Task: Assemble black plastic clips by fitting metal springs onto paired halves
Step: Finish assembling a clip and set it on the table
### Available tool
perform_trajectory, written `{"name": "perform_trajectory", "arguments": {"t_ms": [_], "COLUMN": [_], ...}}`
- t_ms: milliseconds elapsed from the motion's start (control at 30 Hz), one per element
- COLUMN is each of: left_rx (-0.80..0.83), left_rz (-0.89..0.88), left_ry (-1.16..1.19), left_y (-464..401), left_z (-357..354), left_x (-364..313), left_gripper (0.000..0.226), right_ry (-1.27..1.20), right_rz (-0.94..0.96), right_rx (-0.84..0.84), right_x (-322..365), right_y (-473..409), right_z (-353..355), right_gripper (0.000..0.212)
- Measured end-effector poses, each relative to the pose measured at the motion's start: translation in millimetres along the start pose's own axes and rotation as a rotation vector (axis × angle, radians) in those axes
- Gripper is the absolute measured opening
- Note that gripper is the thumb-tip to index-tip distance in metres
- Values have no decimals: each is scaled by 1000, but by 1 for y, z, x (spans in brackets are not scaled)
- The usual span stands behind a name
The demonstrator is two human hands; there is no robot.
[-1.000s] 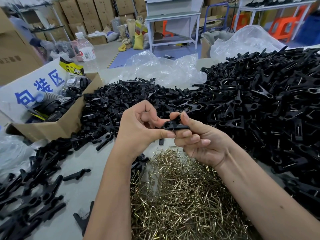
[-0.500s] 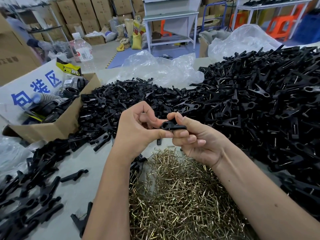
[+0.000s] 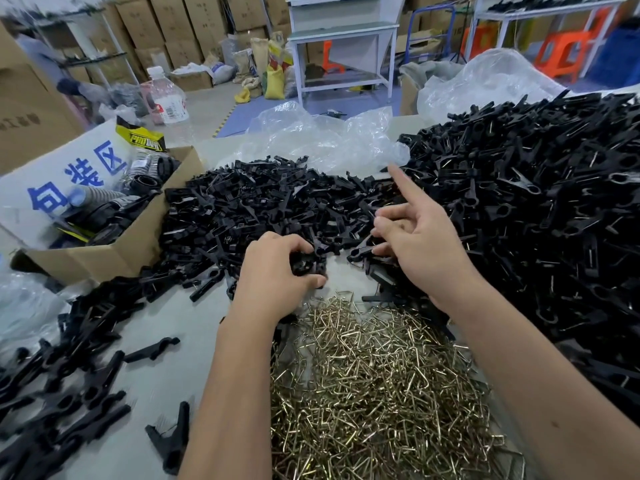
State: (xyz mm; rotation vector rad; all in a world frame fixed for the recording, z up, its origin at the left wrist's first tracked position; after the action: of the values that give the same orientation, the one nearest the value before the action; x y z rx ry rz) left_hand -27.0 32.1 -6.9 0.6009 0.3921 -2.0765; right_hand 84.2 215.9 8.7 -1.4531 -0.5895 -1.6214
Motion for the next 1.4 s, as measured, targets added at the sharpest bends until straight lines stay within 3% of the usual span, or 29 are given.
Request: {"name": "perform_trajectory", "arguments": {"t_ms": [100, 200, 300, 400, 567, 667, 800, 933, 1000, 1167, 1400], "left_rx": [12, -3, -7, 22, 35, 29, -69, -290, -312, -99, 82], "left_rz": [35, 46, 19, 38, 157, 187, 182, 155, 142, 67, 13], "left_ry": [53, 46, 22, 40, 31, 31, 112, 343, 416, 656, 761], "left_y": [0, 0, 2, 3, 2, 2, 2, 2, 4, 8, 5], "left_z": [-1, 1, 5, 10, 14, 13, 15, 25, 26, 20, 9], "left_x": [2, 2, 1, 4, 10, 11, 13, 13, 11, 2, -7], "left_gripper": [28, 22, 25, 27, 26, 23, 26, 23, 23, 48, 34], "right_ry": [316, 612, 915, 1000, 904, 849, 773, 987, 975, 633, 112], "right_rz": [175, 334, 366, 308, 334, 324, 273, 294, 315, 311, 84], "right_rx": [-80, 111, 394, 495, 406, 330, 316, 331, 278, 102, 66], "right_x": [6, 10, -4, -14, -7, -6, -2, -5, -4, 4, -1], "right_y": [5, 15, 22, 24, 21, 23, 26, 27, 26, 17, 13], "right_z": [-6, -29, -51, -57, -52, -50, -53, -59, -58, -43, -29], "right_gripper": [48, 25, 40, 47, 16, 27, 21, 32, 36, 26, 20]}}
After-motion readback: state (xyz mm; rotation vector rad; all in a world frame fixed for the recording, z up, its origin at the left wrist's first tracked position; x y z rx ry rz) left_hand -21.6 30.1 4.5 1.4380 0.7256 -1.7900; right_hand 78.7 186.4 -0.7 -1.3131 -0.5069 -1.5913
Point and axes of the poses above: each hand's wrist, its own y-axis away from the middle knuckle, its own z-axis out of the back of the hand, x = y × z, the point moved 3 cm from there along -y, towards the middle knuckle, and after that the axes turned 4 degrees about x, right-handed, at the moved point
